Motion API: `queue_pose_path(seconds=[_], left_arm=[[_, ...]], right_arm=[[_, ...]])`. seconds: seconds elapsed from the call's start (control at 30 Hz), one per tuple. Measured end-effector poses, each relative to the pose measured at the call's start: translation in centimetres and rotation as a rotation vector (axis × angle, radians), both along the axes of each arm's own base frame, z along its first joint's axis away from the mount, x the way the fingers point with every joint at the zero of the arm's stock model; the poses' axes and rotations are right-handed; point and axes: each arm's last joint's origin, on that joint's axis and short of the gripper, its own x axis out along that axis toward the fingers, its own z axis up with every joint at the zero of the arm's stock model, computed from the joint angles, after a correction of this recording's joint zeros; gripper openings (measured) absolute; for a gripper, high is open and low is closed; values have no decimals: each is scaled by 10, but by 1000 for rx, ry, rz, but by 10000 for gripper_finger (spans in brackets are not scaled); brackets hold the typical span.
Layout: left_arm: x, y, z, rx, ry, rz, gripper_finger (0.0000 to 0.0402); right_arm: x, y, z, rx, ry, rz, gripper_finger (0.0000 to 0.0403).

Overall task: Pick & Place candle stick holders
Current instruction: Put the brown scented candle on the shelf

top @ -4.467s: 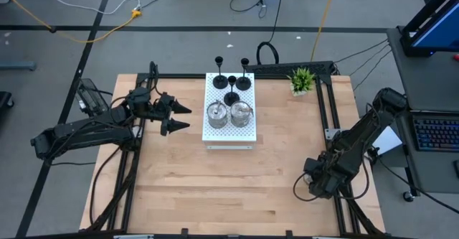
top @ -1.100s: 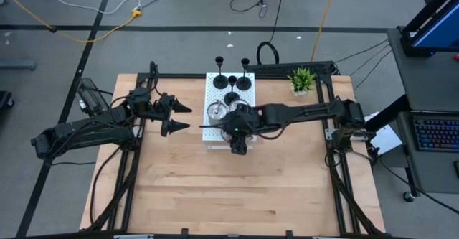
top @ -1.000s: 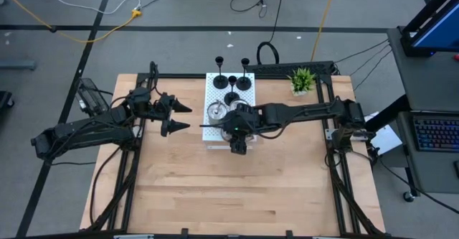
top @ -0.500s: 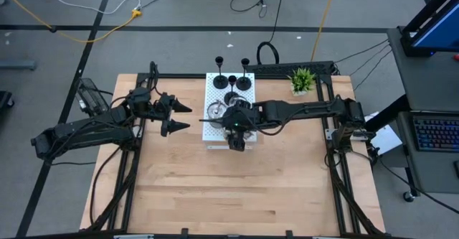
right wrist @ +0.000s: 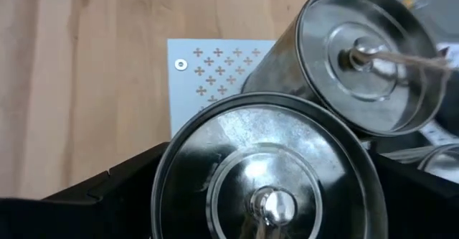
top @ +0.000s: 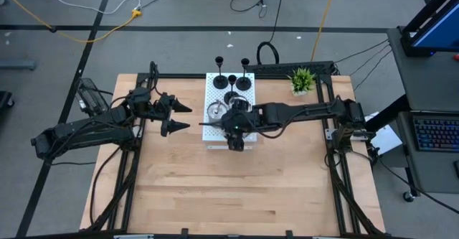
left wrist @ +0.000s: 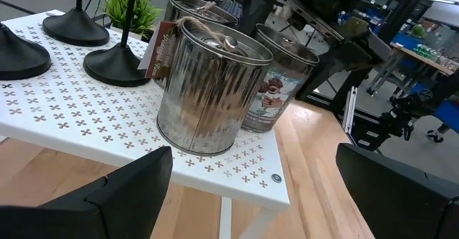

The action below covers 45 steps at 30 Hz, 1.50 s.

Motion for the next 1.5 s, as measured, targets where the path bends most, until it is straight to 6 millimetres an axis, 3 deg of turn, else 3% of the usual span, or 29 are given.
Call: queue_pose_path(seconds=[0.3, 0.87, 1.33, 1.5], left_arm=[[0, 0, 0, 0, 0, 1, 399], [0, 0, 0, 0, 0, 0, 399], [0, 0, 0, 4, 0, 0, 399], [0, 0, 0, 5, 0, -1, 399]], right_arm=[[1, 10, 1, -97, -7, 38, 377], [1, 8, 5, -174, -15, 46, 377], [-6, 6, 26, -248, -95, 48, 377], [-20, 20, 38, -211, -111, 57, 370]])
